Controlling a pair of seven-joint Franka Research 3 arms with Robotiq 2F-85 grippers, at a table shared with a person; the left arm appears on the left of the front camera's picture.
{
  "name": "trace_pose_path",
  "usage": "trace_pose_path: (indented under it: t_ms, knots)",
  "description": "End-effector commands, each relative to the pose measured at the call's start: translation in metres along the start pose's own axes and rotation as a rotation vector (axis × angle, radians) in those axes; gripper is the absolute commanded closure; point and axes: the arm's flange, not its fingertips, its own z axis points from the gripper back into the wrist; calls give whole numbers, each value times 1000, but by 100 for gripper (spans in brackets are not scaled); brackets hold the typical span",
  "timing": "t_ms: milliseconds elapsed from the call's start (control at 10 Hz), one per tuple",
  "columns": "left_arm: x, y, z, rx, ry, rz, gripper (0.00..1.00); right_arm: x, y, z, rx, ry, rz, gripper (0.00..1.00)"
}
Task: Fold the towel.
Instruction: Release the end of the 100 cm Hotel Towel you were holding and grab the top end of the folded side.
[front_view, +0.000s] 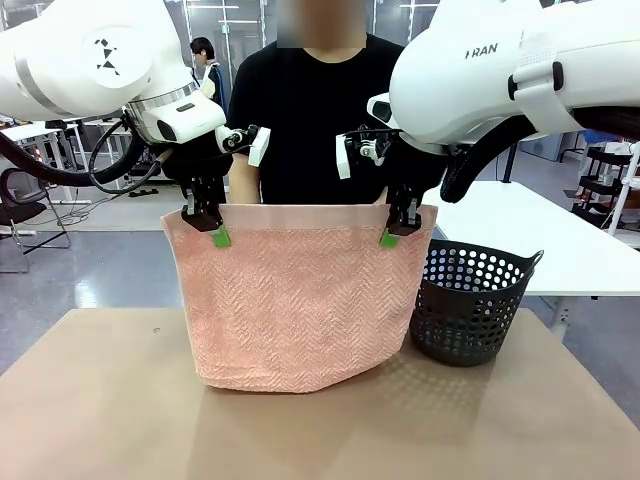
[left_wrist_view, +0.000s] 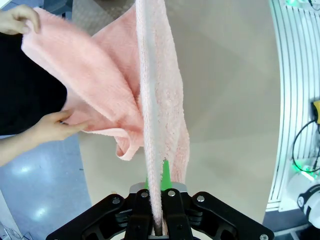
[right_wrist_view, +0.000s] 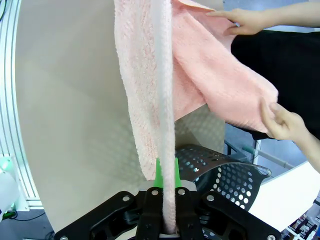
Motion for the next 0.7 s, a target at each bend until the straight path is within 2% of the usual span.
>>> trace_pose_path:
  t_ms: [0, 600]
  knots:
    - [-1, 0, 0, -3, 2, -12, 100, -1, 0, 1, 2, 2, 4, 100]
    - [-1, 0, 0, -3, 2, -12, 100, -1, 0, 1, 2, 2, 4, 100]
